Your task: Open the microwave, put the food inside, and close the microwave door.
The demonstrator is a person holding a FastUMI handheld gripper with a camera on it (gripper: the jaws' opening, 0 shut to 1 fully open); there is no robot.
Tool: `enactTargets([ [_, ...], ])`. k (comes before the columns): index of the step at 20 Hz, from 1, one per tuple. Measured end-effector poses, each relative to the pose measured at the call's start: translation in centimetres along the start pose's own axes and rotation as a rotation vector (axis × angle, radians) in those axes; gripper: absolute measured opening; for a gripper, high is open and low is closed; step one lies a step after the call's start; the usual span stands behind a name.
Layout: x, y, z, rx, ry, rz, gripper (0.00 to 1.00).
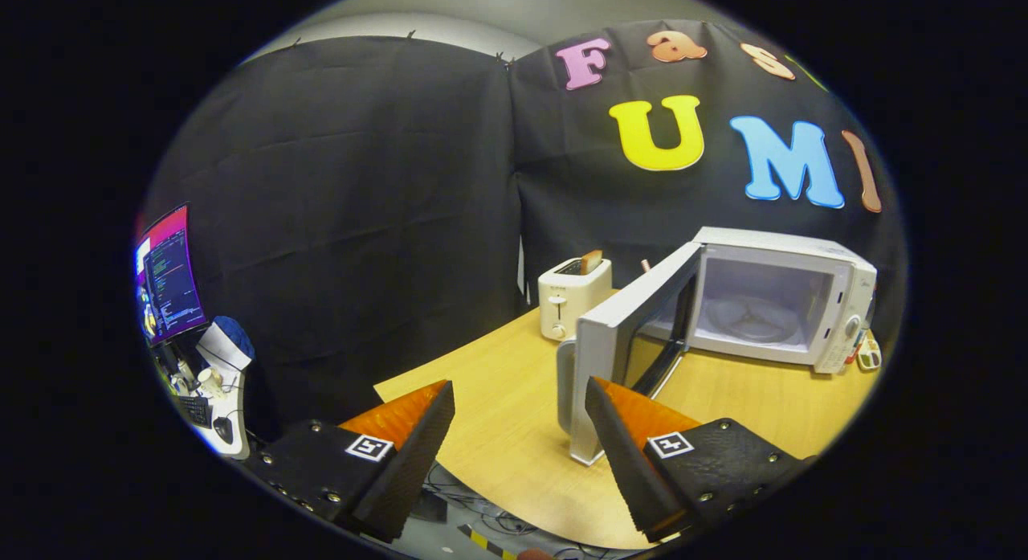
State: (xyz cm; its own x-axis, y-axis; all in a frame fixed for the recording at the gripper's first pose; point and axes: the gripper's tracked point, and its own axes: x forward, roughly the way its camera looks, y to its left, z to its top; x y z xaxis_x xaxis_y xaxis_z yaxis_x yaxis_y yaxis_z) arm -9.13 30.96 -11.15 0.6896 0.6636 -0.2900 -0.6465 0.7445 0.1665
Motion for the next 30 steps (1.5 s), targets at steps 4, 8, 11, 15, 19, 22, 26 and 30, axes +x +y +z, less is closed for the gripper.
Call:
enactTargets([
  [4,-2.7,-6.5,0.6,0.032,-0.021,-0.128,0.99],
  [8,-5.1,-12.7,-1.4,0.068,0.023,-0.267,1.0],
  [11,-6.6,-16.2,-3.5,0.082,0.069,-0.355,1.0],
  [15,-7.7,-19.3,-7.1,0.104,0.154,-0.424,1.0],
  [19,-8.2,-21.4,-11.5,0.138,0.266,-0.461,1.0],
  [22,-8.5,-21.9,-14.2,0.181,0.341,-0.472,1.0],
  [26,-8.9,-22.1,-17.9,0.22,0.434,-0.474,1.0],
  [30,-8.8,-22.6,-20.6,0.225,0.51,-0.474,1.0],
])
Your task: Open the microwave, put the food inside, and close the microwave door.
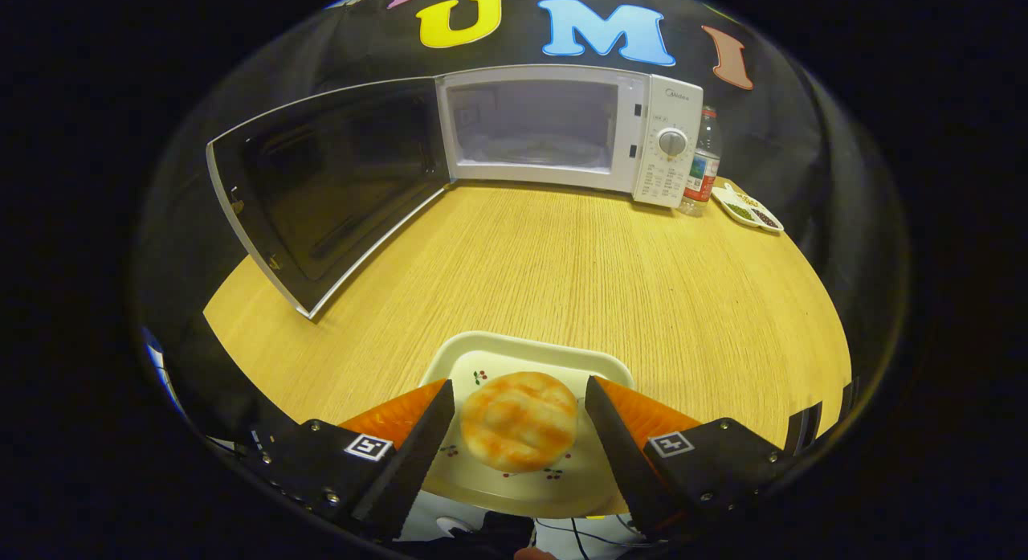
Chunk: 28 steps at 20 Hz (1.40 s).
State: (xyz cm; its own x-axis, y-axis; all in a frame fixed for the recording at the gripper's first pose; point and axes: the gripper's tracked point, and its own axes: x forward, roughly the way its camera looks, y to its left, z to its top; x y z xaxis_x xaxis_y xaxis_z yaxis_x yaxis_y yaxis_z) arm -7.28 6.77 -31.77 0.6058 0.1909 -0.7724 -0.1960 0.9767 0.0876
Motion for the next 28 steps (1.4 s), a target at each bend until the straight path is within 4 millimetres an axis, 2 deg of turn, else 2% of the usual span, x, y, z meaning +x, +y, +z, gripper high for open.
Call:
enactTargets([
  [6,1.1,0.1,-1.4,0.004,0.048,0.017,1.0],
  [7,1.2,0.0,-1.5,0.013,0.047,0.017,0.98],
  [8,1.3,0.0,-1.4,0.019,0.05,0.018,0.91],
  [9,1.3,0.0,-1.4,0.028,0.044,0.02,0.89],
  [10,1.2,0.0,-1.2,0.038,0.043,0.031,0.83],
  [11,1.0,0.0,-0.9,0.048,0.029,0.039,0.81],
  [12,0.9,-0.2,-0.3,0.056,0.01,0.041,0.74],
  [13,0.7,-0.1,0.3,0.065,-0.004,0.051,0.74],
  [17,0.1,-0.3,4.9,0.128,-0.094,0.086,0.74],
  [21,0.1,0.1,10.7,0.202,-0.192,0.149,0.74],
  [24,0.7,0.5,15.0,0.264,-0.262,0.189,0.74],
  [28,2.4,0.5,19.3,0.304,-0.323,0.216,0.74],
])
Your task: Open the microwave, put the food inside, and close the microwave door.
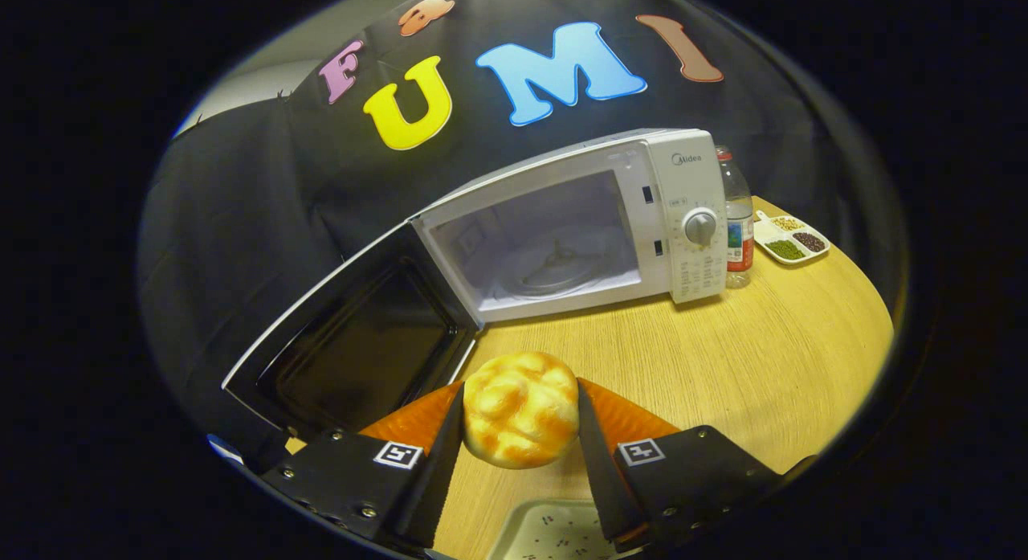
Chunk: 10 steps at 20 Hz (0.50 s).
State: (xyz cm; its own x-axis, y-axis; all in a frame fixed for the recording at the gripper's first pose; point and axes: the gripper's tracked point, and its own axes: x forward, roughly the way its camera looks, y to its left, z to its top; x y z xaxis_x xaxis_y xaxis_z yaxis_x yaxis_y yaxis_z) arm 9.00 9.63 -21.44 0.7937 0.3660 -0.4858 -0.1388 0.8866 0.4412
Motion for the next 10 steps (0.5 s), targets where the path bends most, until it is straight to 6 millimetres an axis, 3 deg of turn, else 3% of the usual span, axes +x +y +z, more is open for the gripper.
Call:
enactTargets([
  [10,8.5,0.4,6.4,0.084,-0.154,0.058,0.74],
])
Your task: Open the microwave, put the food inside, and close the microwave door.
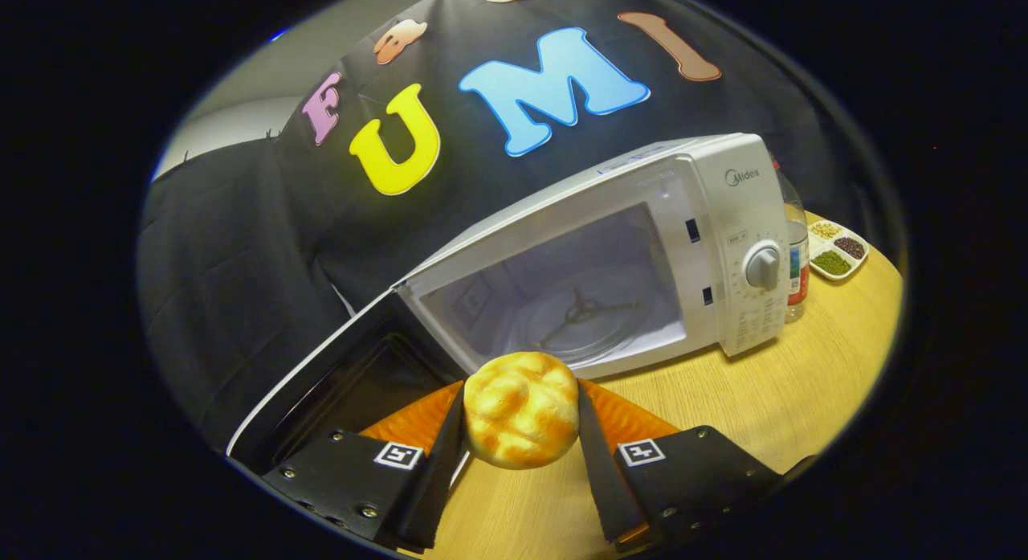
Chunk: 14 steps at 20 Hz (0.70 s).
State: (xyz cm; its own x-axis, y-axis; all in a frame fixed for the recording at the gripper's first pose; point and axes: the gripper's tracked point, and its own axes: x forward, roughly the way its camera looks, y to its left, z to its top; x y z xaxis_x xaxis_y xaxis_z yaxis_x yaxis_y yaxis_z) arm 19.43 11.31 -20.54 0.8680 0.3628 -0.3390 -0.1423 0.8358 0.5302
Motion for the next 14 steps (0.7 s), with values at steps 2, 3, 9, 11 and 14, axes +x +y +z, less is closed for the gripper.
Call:
enactTargets([
  [2,2.0,-0.2,0.3,0.016,-0.018,0.0,0.73],
  [3,3.0,-0.3,0.3,0.029,-0.023,-0.001,0.73],
  [9,8.0,-2.4,1.2,0.086,-0.1,-0.033,0.73],
  [11,9.3,-3.0,0.9,0.099,-0.097,-0.047,0.73],
  [14,11.9,-4.0,1.0,0.085,-0.094,-0.069,0.74],
])
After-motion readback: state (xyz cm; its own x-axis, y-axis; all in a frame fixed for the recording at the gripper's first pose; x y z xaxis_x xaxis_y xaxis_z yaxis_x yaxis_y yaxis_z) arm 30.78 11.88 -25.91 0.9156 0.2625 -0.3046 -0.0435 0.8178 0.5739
